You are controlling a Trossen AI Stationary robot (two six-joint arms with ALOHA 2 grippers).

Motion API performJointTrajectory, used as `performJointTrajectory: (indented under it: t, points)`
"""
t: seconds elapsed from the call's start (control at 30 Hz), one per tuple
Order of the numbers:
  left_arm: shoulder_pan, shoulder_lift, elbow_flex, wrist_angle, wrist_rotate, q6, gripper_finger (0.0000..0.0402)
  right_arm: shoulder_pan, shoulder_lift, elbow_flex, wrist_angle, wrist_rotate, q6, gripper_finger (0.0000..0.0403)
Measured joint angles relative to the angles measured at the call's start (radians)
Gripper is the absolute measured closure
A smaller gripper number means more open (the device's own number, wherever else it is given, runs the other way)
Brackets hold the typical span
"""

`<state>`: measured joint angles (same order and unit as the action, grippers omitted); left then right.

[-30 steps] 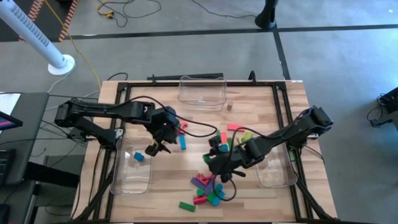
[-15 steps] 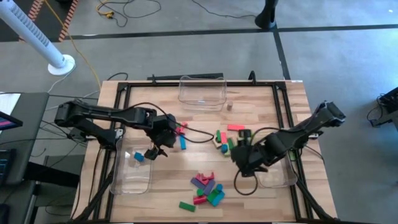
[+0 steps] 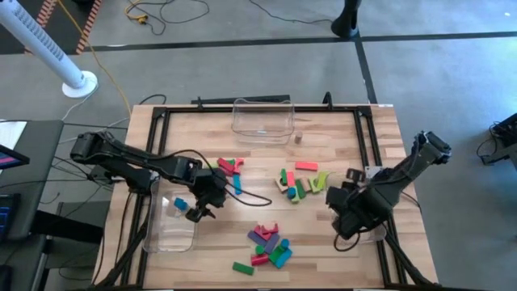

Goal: Sort blocks by size
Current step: Put the green cylindrical block into the right transparent bin

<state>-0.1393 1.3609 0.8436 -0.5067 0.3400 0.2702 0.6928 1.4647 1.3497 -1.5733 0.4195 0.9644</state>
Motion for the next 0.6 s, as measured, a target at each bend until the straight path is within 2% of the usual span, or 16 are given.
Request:
performJointTrajectory:
  t: [0.1,0.27,0.37,0.6]
  points:
    - [-0.019,0.0,-0.003,0.022,-0.004,-0.006,0.0193,0.039,-0.01,-0.044,0.015,-0.006,0.067,0.0237]
    - [-0.037,0.0,-0.003,0.068,-0.006,-0.005,0.0194,0.08,-0.041,-0.197,0.026,-0.1,0.195,0.0237]
    - [-0.038,0.0,-0.003,0.078,-0.008,0.0,0.0194,0.105,-0.074,-0.289,0.106,-0.132,0.241,0.0237]
    - [-0.036,0.0,-0.003,0.079,-0.032,0.002,0.0194,0.132,-0.144,-0.465,0.285,-0.133,0.307,0.0237]
